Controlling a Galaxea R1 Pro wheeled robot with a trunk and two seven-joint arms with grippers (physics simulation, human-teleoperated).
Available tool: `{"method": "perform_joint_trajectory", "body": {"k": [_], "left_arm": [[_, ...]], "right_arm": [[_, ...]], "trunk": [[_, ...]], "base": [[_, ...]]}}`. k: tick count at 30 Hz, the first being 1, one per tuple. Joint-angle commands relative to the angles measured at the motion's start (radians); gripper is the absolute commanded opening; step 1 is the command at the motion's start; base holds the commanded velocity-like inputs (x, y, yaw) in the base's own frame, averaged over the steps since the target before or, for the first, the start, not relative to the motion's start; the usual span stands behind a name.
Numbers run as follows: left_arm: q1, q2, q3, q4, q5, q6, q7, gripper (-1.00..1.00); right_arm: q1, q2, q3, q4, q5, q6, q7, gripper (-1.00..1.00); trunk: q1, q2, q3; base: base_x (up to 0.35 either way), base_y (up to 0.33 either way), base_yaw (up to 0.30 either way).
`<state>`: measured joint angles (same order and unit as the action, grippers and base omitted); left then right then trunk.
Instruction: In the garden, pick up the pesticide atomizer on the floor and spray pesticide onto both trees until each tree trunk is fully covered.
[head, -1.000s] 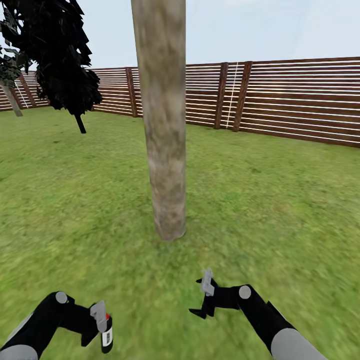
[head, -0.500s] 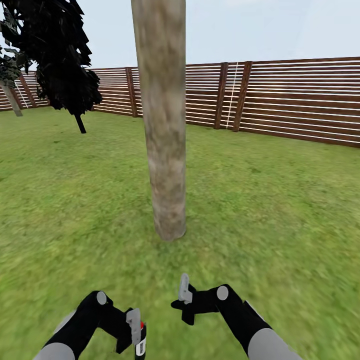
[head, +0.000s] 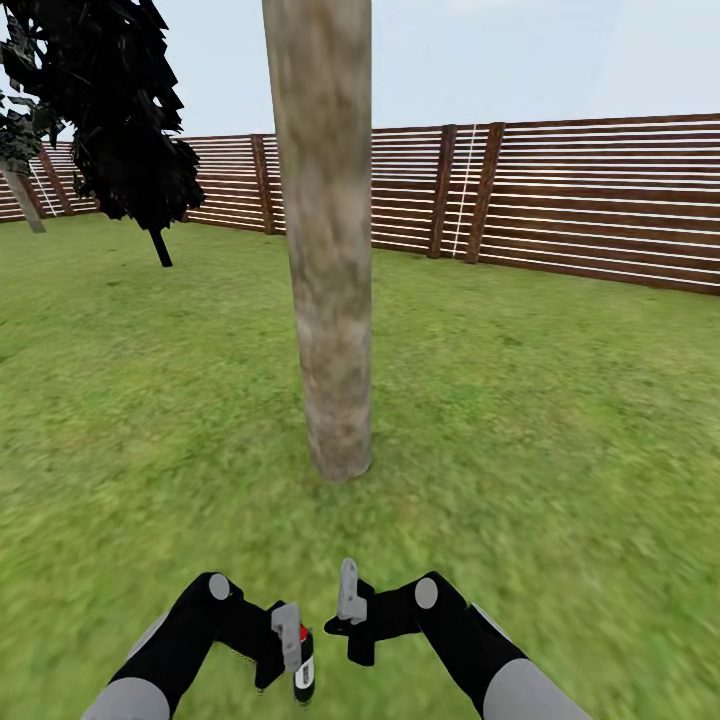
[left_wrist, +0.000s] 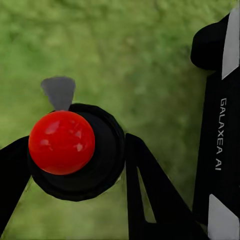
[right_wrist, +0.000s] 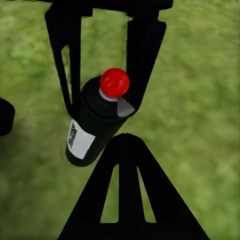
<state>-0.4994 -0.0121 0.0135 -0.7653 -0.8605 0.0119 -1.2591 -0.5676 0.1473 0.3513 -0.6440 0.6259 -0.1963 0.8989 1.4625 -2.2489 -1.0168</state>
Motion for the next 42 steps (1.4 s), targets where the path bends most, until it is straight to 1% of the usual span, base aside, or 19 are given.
{"method": "perform_joint_trajectory", "body": {"k": [1, 5, 8, 18, 27, 38, 42], "left_arm": [[0.0, 0.0, 0.0, -0.002, 0.001, 0.0, 0.008, -1.0], [0.0, -0.001, 0.001, -0.003, 0.008, -0.001, 0.015, -1.0], [0.001, -0.012, 0.0, -0.003, 0.009, -0.002, 0.013, -1.0], [0.001, -0.032, 0.0, -0.002, 0.009, -0.013, 0.004, -1.0], [0.001, -0.035, 0.002, 0.0, 0.009, -0.013, 0.004, -1.0], [-0.001, -0.048, 0.002, 0.0, 0.009, -0.013, 0.004, -1.0], [-0.001, -0.045, 0.0, 0.007, 0.009, -0.013, 0.005, -1.0]], "right_arm": [[0.0, 0.0, 0.0, 0.0, 0.0, 0.0, 0.0, -1.0], [0.0, 0.0, 0.0, 0.0, 0.0, 0.0, 0.0, -1.0], [0.0, 0.0, 0.0, 0.0, 0.0, 0.0, 0.0, -1.0], [0.0, 0.0, 0.0, 0.001, 0.0, 0.0, 0.0, -1.0], [0.0, 0.0, 0.0, 0.001, 0.0, 0.0, -0.001, -1.0], [0.0, 0.0, 0.0, 0.0, 0.0, -0.001, -0.003, -1.0], [0.0, 0.0, 0.0, 0.001, 0.0, -0.001, -0.003, -1.0]], "trunk": [[0.0, 0.0, 0.0], [0.0, 0.0, 0.0], [0.0, 0.0, 0.0], [0.0, 0.0, 0.0], [0.0, 0.0, 0.0], [0.0, 0.0, 0.0], [0.0, 0.0, 0.0]], "base": [[0.0, 0.0, 0.0], [0.0, 0.0, 0.0], [0.0, 0.0, 0.0], [0.0, 0.0, 0.0], [0.0, 0.0, 0.0], [0.0, 0.0, 0.0], [0.0, 0.0, 0.0]]}}
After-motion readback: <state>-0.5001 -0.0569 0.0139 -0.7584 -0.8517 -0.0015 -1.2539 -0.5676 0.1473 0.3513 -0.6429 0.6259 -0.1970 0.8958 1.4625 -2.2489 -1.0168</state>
